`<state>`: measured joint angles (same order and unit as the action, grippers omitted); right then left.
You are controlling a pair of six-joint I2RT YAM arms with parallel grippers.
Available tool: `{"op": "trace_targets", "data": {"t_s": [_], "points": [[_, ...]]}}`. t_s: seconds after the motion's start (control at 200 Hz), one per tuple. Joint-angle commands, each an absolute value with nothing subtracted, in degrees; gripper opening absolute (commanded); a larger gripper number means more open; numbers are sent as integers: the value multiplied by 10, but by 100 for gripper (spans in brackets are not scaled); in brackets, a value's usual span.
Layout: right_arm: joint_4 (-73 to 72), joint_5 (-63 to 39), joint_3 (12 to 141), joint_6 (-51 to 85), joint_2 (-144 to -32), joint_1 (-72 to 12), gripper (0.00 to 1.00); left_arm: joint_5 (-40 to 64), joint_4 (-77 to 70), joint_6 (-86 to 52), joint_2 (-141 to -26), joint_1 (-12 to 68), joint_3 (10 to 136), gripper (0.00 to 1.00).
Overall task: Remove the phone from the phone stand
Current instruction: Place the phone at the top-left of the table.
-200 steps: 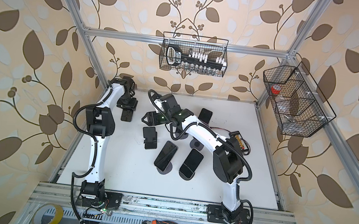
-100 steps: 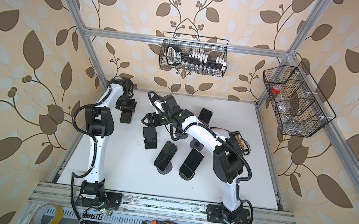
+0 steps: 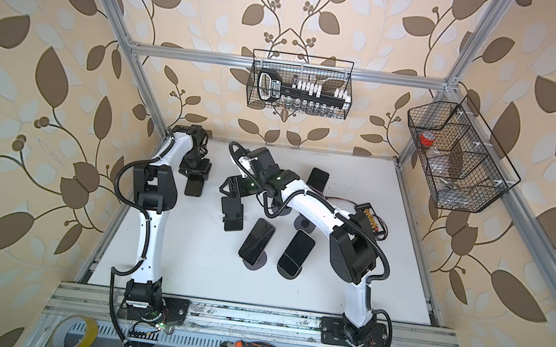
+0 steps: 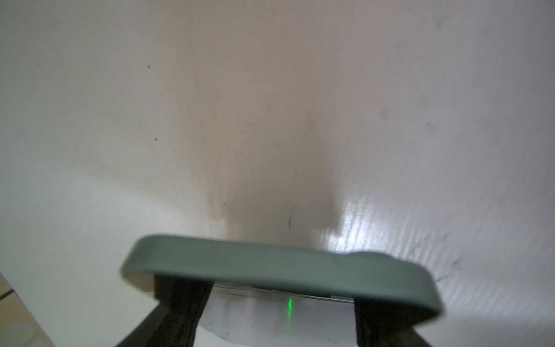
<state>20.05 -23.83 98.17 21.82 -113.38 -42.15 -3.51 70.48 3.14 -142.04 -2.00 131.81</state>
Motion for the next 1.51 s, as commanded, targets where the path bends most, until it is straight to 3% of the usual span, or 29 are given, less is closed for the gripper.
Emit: {"op": "trace_targets", "data": {"t_s": [0.0,0.3,0.485,1.501], "points": [[211,-244,968,209,-1125,-425,70,-50,721,45,-1395,-13,1325,71],[215,-234,955,205,-1108,-425,70,-54,719,45,-1406,-11,1328,75],[218,-233,955,206,-1104,-425,70,-65,717,43,-1410,-6,1328,83],[273,-191,1002,208,-1058,-425,70,-58,726,21,-1342,8,1342,84]]}}
